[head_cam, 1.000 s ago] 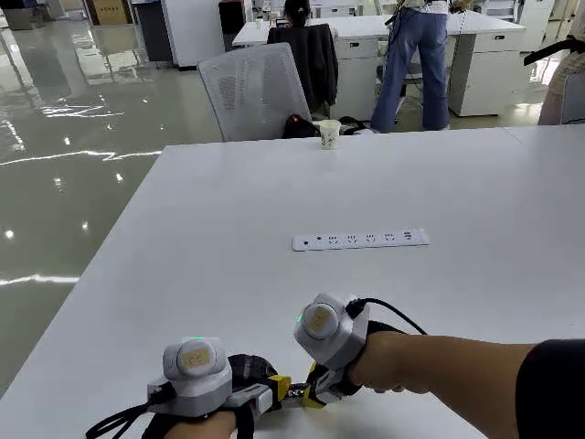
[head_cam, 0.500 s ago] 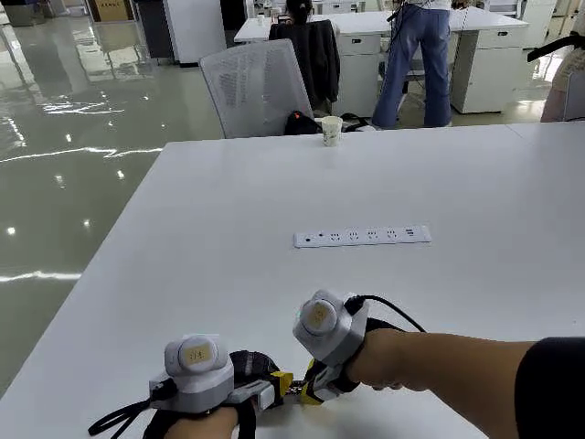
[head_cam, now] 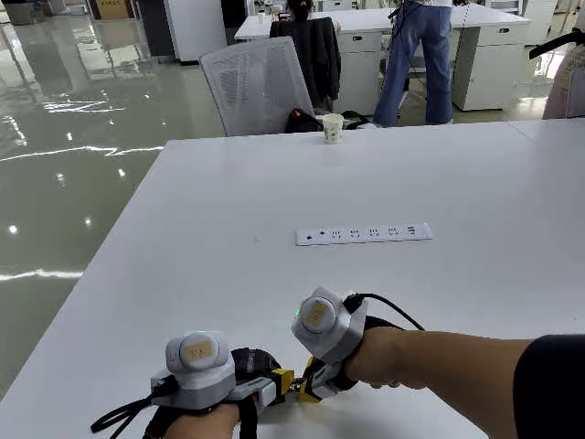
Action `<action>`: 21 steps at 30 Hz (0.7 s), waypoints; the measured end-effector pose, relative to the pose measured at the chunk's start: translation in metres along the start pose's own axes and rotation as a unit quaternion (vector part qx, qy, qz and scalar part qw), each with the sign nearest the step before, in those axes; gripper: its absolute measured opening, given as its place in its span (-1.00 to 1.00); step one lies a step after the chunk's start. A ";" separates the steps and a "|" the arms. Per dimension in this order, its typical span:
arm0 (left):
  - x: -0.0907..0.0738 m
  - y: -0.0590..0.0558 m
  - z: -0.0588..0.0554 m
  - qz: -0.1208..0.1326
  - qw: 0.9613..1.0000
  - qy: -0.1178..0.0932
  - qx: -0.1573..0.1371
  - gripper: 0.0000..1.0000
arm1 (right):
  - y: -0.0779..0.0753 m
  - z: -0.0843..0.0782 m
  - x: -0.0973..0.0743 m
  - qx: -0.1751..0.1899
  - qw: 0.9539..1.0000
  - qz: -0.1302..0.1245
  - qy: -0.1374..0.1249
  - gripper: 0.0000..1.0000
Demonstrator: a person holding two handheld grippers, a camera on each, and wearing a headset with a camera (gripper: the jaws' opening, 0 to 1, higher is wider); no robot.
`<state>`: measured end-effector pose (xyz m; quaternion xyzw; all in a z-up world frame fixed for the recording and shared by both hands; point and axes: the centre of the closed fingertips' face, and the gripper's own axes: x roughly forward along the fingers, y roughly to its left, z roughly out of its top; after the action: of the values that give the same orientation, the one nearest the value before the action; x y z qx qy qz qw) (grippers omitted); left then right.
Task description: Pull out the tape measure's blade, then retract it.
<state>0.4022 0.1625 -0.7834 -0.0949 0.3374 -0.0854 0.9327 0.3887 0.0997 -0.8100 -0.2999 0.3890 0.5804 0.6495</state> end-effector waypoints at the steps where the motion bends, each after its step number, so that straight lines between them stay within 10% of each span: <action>1: 0.000 0.000 0.000 0.000 1.000 0.000 0.000 0.26 | 0.000 0.000 0.000 0.001 1.000 0.000 -0.002 -0.77; 21: 0.001 0.001 0.001 -0.003 1.000 0.000 -0.002 0.25 | 0.007 0.014 0.006 -0.003 1.000 0.002 -0.018 -0.77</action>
<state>0.4032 0.1631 -0.7834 -0.0975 0.3374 -0.0878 0.9322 0.3839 0.1162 -0.8074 -0.2901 0.3760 0.5885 0.6543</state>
